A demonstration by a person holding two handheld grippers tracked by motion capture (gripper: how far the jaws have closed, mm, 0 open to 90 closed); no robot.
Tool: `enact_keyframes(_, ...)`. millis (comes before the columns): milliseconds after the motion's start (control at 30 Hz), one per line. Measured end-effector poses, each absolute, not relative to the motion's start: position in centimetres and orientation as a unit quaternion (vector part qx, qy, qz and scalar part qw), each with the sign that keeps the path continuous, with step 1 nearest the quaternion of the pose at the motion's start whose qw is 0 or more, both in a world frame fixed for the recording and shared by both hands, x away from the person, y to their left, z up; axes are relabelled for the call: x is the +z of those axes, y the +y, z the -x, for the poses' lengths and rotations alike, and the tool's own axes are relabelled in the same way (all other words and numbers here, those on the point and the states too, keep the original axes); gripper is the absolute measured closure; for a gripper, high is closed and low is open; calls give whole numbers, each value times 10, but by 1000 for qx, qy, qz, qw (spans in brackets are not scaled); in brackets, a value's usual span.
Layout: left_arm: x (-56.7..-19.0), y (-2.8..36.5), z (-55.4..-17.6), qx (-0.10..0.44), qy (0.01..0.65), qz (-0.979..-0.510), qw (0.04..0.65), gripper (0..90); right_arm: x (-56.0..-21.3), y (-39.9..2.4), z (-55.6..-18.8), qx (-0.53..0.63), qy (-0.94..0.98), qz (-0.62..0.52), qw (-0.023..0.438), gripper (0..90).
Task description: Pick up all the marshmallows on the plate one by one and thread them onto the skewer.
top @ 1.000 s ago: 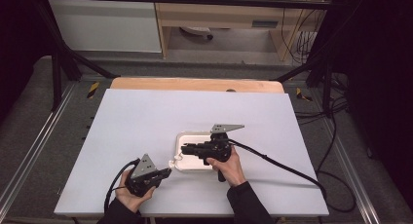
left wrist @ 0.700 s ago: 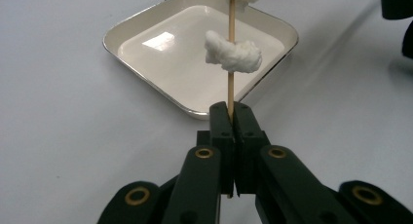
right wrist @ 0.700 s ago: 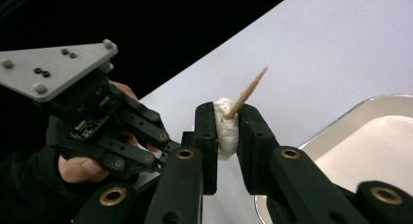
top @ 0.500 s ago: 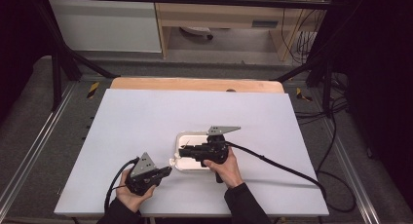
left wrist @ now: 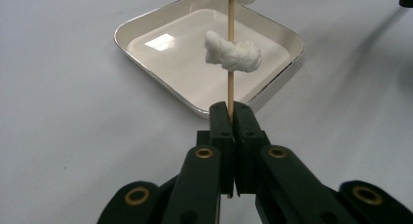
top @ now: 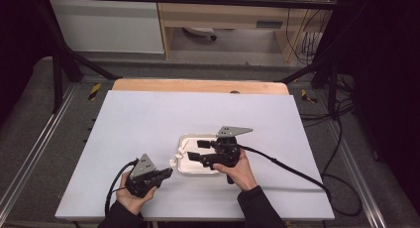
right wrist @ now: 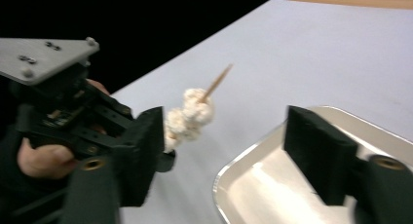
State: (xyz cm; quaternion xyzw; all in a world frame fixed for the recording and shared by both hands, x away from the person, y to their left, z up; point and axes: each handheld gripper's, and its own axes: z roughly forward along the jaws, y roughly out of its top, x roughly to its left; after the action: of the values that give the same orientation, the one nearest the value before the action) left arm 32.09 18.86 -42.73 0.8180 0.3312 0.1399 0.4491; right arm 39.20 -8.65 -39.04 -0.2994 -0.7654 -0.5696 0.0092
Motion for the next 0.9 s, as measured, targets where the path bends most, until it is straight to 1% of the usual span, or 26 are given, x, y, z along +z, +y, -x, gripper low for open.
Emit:
enact_keyframes(67, -427, 189, -321, 139, 331, -818, 449, 888, -392, -90, -393, -558, -772, 303, -6, 230)
enact_keyframes(167, -427, 189, -322, 137, 333, -817, 449, 887, -397, -97, -394, -538, -784, 307, -31, 160)
enact_keyframes(233, -426, 189, -322, 134, 335, -817, 449, 887, -401, -103, -395, -529, -787, 316, -35, 111)
enact_keyframes(400, -425, 189, -322, 128, 337, -817, 450, 886, -408, -122, -396, -513, -789, 336, -50, 51)
enact_keyframes(600, -421, 189, -324, 123, 339, -818, 448, 886, -414, -143, -394, -485, -800, 346, -72, 7)
enact_keyframes(900, -415, 187, -329, 111, 342, -820, 445, 885, -424, -179, -387, -450, -816, 348, -100, 4)
